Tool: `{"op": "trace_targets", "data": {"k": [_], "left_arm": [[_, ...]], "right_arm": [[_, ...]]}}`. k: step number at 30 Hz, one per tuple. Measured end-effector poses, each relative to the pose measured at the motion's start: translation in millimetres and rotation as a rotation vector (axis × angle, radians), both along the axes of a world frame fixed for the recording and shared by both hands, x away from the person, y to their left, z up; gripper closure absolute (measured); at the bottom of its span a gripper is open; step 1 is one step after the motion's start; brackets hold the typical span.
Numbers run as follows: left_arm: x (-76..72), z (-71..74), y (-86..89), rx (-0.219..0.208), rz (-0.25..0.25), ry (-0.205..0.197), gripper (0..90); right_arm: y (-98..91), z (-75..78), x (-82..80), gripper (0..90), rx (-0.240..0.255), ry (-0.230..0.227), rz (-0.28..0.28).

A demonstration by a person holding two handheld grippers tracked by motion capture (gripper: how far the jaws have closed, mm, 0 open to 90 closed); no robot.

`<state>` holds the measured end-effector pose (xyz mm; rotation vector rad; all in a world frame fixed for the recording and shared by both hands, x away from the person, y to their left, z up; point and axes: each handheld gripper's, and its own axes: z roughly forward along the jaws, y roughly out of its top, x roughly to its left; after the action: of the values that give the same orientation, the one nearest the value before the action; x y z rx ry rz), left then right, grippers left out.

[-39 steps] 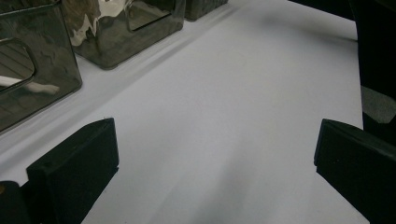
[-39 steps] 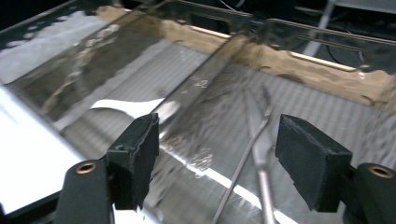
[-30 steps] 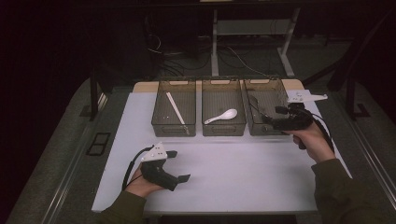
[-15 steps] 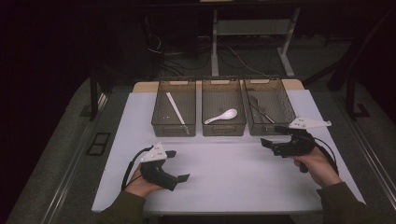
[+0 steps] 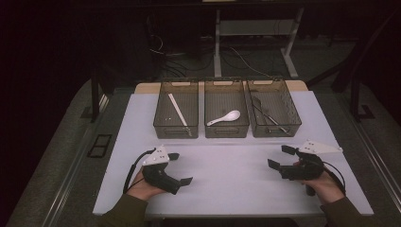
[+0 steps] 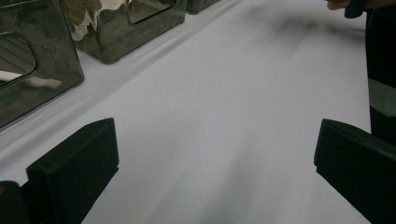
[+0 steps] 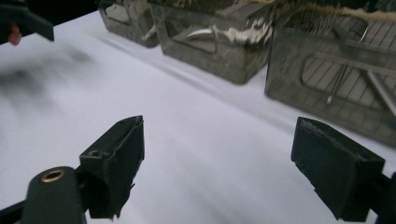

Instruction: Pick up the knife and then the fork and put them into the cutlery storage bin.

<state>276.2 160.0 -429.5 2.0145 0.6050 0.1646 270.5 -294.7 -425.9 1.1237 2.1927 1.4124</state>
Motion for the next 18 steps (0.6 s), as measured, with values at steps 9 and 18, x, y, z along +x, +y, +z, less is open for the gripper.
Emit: {"op": "trace_targets", "data": {"k": [9, 18], "left_arm": [[-0.5, 0.0, -0.3, 0.007, -0.002, -0.004, 0.0], [-0.8, -0.1, -0.7, 0.009, -0.001, -0.005, 0.0]], "right_arm": [[-8.3, -10.4, -12.1, 17.3, -0.025, 0.007, 0.019], [-7.8, -11.8, -12.1, 17.3, -0.037, 0.002, 0.031]]}}
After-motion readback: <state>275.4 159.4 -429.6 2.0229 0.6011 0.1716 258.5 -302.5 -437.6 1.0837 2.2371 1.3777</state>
